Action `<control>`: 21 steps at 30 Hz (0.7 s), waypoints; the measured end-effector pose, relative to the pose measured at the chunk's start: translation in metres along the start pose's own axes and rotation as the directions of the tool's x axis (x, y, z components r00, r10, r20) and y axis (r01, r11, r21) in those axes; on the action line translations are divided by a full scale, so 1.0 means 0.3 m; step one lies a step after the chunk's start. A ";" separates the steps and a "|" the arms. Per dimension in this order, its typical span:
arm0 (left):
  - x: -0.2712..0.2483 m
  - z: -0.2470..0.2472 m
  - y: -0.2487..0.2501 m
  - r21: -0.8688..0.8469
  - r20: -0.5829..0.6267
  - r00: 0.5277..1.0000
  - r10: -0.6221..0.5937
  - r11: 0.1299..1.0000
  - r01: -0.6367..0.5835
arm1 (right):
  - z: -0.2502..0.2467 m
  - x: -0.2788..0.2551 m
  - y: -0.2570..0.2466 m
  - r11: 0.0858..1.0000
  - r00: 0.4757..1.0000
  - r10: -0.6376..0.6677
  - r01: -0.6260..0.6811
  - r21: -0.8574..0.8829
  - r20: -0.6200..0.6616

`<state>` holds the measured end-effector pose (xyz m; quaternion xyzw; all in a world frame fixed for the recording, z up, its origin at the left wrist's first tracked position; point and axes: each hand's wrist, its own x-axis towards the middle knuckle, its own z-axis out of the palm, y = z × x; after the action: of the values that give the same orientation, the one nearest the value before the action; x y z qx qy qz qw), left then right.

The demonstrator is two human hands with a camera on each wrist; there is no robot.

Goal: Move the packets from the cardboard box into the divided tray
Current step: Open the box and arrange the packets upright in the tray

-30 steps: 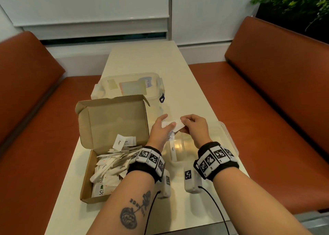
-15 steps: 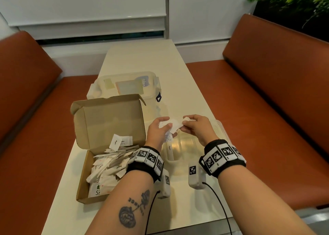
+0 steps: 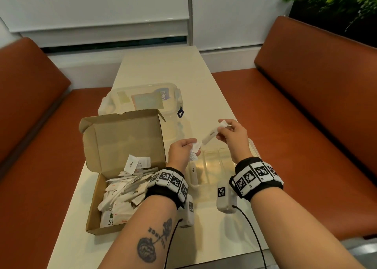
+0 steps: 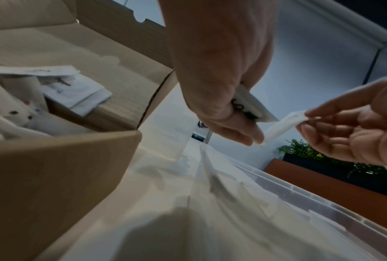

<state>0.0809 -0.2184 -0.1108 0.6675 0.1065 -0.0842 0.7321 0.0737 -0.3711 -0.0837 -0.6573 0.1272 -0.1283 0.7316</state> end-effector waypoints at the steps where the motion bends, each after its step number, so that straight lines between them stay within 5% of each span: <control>1: 0.000 -0.003 0.002 0.024 -0.007 1.000 0.010 1.000 -0.009 | 0.003 0.003 -0.005 0.999 1.000 -0.016 0.017 -0.037 0.014; 12: -0.025 -0.016 0.023 0.179 0.158 0.985 0.064 0.980 -0.092 | 0.074 0.008 -0.003 0.991 0.995 0.059 -0.048 -0.127 0.084; 18: -0.011 -0.037 0.019 0.225 0.098 0.993 0.063 0.971 -0.084 | 0.083 -0.011 0.029 0.975 0.982 0.129 -0.101 -0.199 0.136; 21: -0.001 -0.040 0.008 0.270 0.026 0.995 0.094 0.958 -0.098 | 0.075 -0.011 0.039 0.966 0.989 0.145 -0.135 -0.221 0.030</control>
<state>0.0806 -0.2063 -0.1094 0.7652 0.0566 -0.0668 0.6378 0.0789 -0.3478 -0.0929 -0.7258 0.1696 -0.0464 0.6651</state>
